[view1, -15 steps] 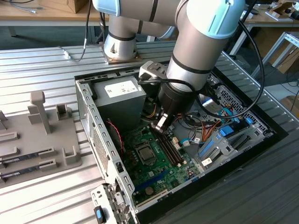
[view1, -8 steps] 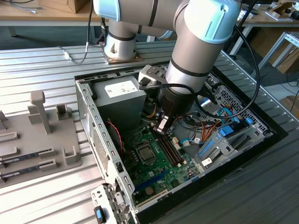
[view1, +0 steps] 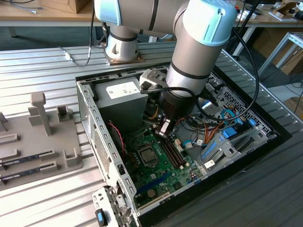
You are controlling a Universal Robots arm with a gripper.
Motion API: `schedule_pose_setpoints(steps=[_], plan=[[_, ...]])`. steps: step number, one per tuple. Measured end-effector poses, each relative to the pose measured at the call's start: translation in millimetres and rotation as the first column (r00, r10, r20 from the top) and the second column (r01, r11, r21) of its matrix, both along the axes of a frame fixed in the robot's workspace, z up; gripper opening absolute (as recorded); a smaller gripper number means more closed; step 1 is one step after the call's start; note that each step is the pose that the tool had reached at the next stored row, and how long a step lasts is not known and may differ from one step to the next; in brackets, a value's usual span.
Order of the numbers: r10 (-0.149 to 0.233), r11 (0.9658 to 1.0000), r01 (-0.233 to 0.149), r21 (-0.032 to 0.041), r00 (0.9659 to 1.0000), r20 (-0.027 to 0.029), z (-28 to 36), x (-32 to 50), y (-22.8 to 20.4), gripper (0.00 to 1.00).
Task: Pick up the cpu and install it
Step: 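Install the first cpu locking lever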
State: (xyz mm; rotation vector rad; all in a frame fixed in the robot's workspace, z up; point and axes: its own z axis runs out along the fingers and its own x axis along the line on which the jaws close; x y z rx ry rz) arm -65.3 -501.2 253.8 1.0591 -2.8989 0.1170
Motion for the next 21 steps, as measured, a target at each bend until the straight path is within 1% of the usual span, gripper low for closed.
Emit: schedule_pose_setpoints(steps=[1, 2, 6, 8, 11, 12, 15, 16, 18, 20, 21], plan=[[0.002, 1.0000, -0.002, -0.0026, 1.0000, -0.0001, -0.7, 0.1, 0.0, 0.11], [0.006, 0.9999, -0.006, -0.0078, 1.0000, -0.0002, -2.2, 0.2, 0.0, 0.11], [0.018, 0.9996, -0.018, -0.0213, 0.9998, -0.0007, -5.6, 0.4, 0.0, 0.11], [0.021, 0.9994, -0.021, -0.0265, 0.9998, -0.0009, -6.3, 0.0, 0.0, 0.11], [0.021, 0.9994, -0.021, -0.0262, 0.9998, -0.0004, -6.5, -4.4, 0.0, 0.11], [0.021, 0.9994, -0.021, -0.0269, 0.9998, 0.0007, -6.6, -5.6, 0.1, 0.11], [0.022, 0.9994, -0.022, -0.0281, 0.9998, 0.0023, -6.4, -6.8, 0.0, 0.11], [0.022, 0.9993, -0.022, -0.0292, 0.9998, 0.0027, -4.8, -7.0, -0.1, 0.11], [0.022, 0.9993, -0.022, -0.0309, 0.9998, 0.0029, 1.5, -7.0, 0.0, 0.11], [0.022, 0.9993, -0.022, -0.0320, 0.9998, 0.0031, 1.7, -7.2, 0.0, 0.11], [0.022, 0.9992, -0.022, -0.0339, 0.9998, 0.0030, 1.7, -7.3, 0.0, 0.11]])
